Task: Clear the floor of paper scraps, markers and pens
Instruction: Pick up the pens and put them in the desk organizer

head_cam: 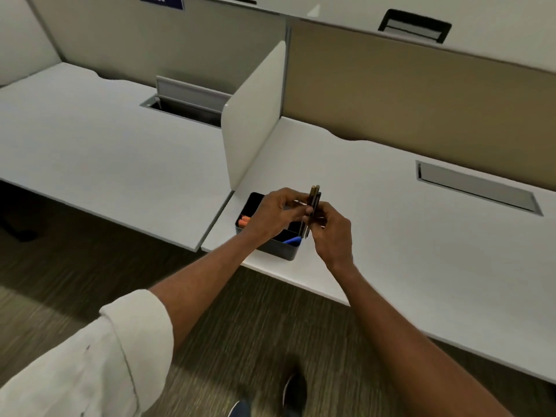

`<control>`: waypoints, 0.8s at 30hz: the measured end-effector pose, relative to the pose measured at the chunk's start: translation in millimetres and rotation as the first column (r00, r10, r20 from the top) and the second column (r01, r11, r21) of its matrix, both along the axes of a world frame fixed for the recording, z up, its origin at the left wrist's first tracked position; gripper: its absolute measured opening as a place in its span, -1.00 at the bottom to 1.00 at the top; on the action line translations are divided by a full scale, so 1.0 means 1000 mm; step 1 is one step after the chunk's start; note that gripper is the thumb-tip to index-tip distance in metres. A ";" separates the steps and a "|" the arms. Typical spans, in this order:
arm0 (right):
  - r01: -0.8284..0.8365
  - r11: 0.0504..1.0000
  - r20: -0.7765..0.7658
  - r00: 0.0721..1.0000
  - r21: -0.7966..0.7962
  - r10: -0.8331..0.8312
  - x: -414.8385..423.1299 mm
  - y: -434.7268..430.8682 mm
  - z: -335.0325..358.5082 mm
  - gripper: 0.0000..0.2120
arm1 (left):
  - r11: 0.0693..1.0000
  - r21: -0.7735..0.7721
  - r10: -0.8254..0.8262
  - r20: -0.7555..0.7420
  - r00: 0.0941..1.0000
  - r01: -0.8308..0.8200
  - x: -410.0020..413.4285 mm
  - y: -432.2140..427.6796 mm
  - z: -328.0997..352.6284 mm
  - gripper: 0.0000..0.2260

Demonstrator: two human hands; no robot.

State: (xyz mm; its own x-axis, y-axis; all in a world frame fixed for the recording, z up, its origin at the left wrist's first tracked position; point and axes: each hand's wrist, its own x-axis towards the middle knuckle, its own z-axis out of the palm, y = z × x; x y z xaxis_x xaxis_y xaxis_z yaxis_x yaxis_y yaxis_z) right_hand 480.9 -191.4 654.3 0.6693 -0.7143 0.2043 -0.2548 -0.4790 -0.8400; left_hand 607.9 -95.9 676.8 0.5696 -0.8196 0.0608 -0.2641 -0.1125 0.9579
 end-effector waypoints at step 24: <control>-0.352 0.922 -0.134 0.918 0.160 0.374 0.066 -0.105 -0.078 -0.82 | 0.947 0.278 0.126 0.143 0.982 -0.162 0.048 -0.063 -0.061 -0.74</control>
